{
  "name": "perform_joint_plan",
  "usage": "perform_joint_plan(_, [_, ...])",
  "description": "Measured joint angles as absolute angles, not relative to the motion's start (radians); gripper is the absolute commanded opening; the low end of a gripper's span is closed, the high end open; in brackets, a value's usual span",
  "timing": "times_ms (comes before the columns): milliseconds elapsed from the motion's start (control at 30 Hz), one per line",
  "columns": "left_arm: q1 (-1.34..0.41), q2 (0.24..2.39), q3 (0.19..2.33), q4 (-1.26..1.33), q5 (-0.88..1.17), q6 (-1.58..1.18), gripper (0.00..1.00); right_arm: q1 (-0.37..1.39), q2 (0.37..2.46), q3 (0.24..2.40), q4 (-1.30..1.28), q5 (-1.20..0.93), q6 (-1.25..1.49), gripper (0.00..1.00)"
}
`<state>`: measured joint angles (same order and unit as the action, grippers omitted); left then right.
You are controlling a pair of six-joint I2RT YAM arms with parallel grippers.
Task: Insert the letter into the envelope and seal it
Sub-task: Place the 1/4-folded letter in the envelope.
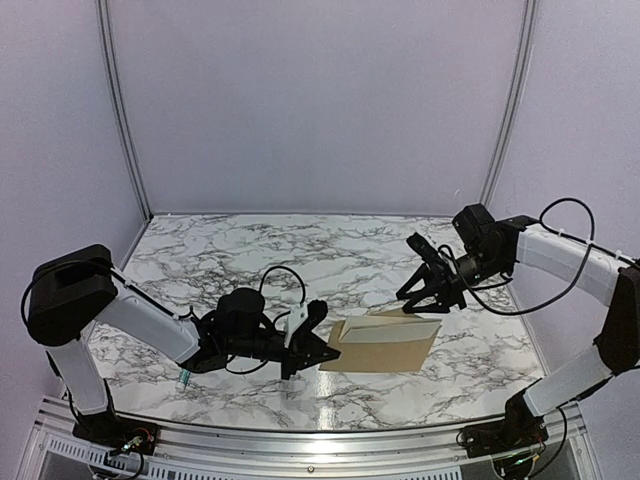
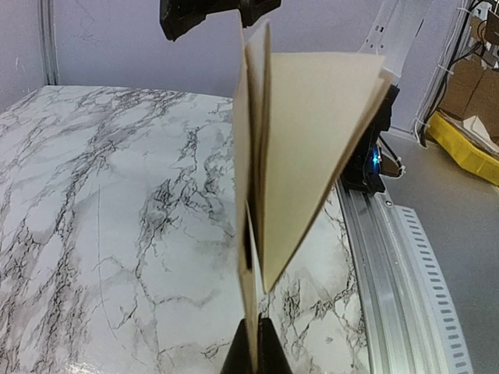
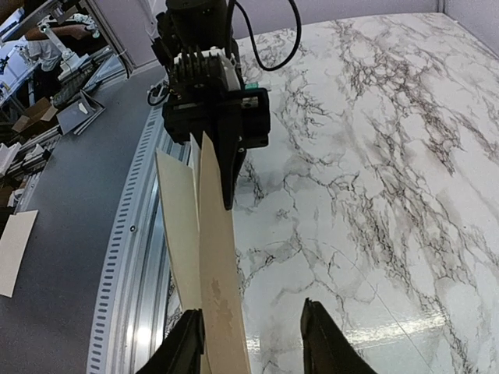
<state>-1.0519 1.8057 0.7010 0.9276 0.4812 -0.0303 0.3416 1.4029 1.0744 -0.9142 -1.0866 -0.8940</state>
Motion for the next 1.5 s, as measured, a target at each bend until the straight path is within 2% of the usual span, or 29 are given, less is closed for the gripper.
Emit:
perform_joint_plan(200, [-1.055, 1.805, 0.708, 0.889, 0.48, 0.019, 0.0, 0.342, 1.406, 1.06, -0.919, -1.08, -0.888, 0.2])
perform_joint_plan(600, [-1.07, 1.805, 0.743, 0.832, 0.482, 0.077, 0.0, 0.346, 1.389, 0.997, -0.86, -0.995, -0.833, 0.17])
perform_joint_plan(733, [-1.07, 1.805, 0.759, 0.815, 0.479, 0.101, 0.0, 0.357, 1.389, 0.995, -0.853, -0.976, -0.83, 0.21])
perform_joint_plan(767, [-1.07, 1.805, 0.762, 0.809, 0.477, 0.109, 0.0, 0.361, 1.39, 0.995, -0.854, -0.974, -0.831, 0.2])
perform_joint_plan(900, [-1.071, 1.799, 0.768, 0.782, 0.459, 0.14, 0.0, 0.37, 1.403, 0.997, -0.863, -0.978, -0.843, 0.0])
perform_joint_plan(1067, [-1.071, 1.79, 0.77, 0.757, 0.4, 0.163, 0.41, 0.371, 1.409, 1.006, -0.878, -0.98, -0.846, 0.0])
perform_joint_plan(1167, [-1.074, 1.752, 0.752, 0.74, 0.332, 0.171, 0.49, 0.371, 1.402, 1.016, -0.867, -0.962, -0.836, 0.0])
perform_joint_plan(1233, [-1.076, 1.699, 0.72, 0.725, 0.289, 0.175, 0.5, 0.372, 1.393, 1.016, -0.86, -0.943, -0.829, 0.0])
perform_joint_plan(1400, [-1.09, 1.567, 0.708, 0.652, 0.235, 0.158, 0.35, 0.386, 1.378, 1.016, -0.834, -0.889, -0.807, 0.0])
perform_joint_plan(1500, [-1.093, 1.554, 0.736, 0.617, 0.243, 0.13, 0.33, 0.405, 1.359, 1.01, -0.806, -0.862, -0.792, 0.0])
